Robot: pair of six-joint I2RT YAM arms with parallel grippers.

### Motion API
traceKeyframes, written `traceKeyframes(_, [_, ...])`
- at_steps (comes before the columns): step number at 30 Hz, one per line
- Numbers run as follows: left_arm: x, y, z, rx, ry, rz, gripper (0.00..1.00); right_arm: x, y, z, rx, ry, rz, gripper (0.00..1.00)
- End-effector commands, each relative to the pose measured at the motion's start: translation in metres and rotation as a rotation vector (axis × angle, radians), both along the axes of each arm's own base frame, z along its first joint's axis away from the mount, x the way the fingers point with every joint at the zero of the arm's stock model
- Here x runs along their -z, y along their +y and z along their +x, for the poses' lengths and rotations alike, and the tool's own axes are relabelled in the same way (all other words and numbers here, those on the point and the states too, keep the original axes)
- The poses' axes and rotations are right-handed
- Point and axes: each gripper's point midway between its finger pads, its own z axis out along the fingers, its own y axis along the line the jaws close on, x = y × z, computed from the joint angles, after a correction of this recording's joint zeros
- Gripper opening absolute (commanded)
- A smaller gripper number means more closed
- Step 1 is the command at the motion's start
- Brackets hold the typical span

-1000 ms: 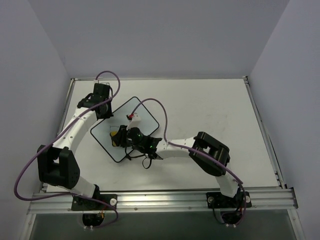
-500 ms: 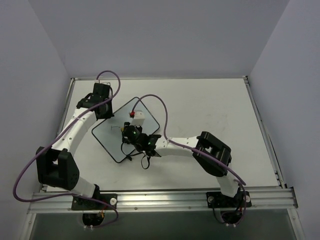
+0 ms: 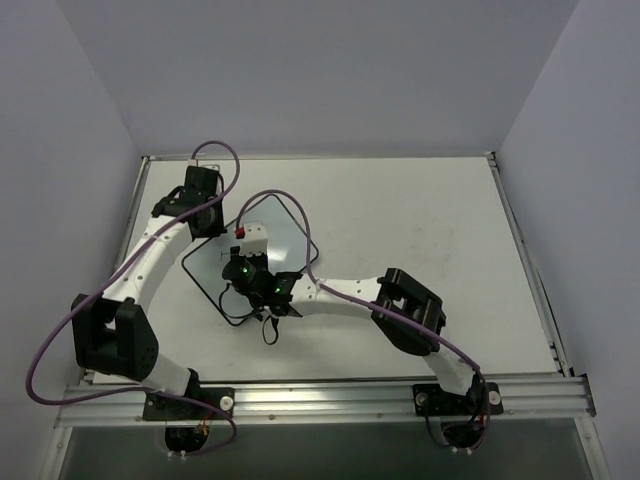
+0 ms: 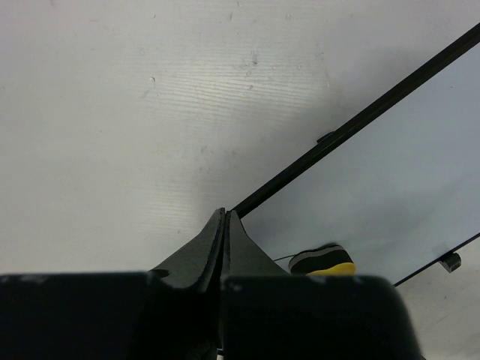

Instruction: Erase the whiteboard

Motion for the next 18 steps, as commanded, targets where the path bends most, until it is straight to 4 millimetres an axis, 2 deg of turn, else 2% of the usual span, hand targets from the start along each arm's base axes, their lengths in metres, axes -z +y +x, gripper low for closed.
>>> traceKeyframes(1, [0.009,-0.015,-0.023,0.052,0.088,-0.056,0.02,0.029,0.015,-0.007,-0.07,0.032,-0.035,0.0])
traceKeyframes(12, [0.008,-0.018,-0.022,0.06,0.083,-0.066,0.02,0.013,0.047,-0.008,-0.111,-0.008,0.039,0.0])
traceKeyframes(18, [0.007,-0.02,-0.021,0.067,0.079,-0.073,0.02,0.023,0.052,-0.01,-0.12,-0.017,0.043,0.0])
